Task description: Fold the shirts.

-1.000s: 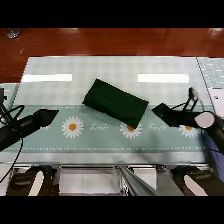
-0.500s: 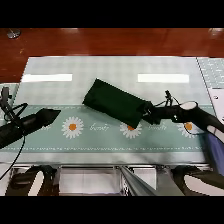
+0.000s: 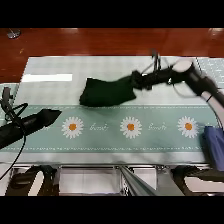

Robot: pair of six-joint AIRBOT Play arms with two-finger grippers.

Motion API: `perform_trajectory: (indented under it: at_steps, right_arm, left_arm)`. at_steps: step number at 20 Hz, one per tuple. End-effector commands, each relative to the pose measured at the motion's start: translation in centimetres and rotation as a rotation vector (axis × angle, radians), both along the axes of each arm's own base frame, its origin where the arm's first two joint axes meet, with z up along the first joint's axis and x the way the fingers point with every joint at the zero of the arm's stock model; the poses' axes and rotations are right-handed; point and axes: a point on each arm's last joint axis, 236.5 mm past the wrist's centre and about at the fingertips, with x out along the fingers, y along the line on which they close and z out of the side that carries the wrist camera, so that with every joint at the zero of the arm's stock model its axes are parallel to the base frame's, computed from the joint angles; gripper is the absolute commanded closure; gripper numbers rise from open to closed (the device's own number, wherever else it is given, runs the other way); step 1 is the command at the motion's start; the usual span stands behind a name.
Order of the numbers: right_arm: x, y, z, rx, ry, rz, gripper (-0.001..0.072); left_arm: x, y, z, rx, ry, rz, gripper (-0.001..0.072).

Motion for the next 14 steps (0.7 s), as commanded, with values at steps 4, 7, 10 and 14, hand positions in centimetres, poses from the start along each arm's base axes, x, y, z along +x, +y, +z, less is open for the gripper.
perform_trajectory:
  at_steps: [4, 7, 10, 14]
  right_arm:
    - [4.4, -8.4, 15.3, -0.192, -0.256, -0.109, 0.0683]
    - [3.5, -16.1, 18.2, -0.271, -0.211, -0.259, 0.0683]
    - [1.1, -24.6, 19.6, -0.343, -0.16, -0.454, 0.0683]
    - [-7.2, -35.0, 18.2, -0.512, 0.086, -0.658, 0.0685]
  left_arm:
    - [0.0, -0.1, 0.0, -0.004, 0.002, -0.002, 0.0683]
    - [0.0, -0.1, 0.0, -0.003, 0.002, -0.002, 0.0683]
    - [0.0, -0.1, 0.0, -0.003, 0.002, -0.002, 0.0682]
    - [-0.2, -0.2, -0.1, -0.004, 0.009, -0.01, 0.0682]
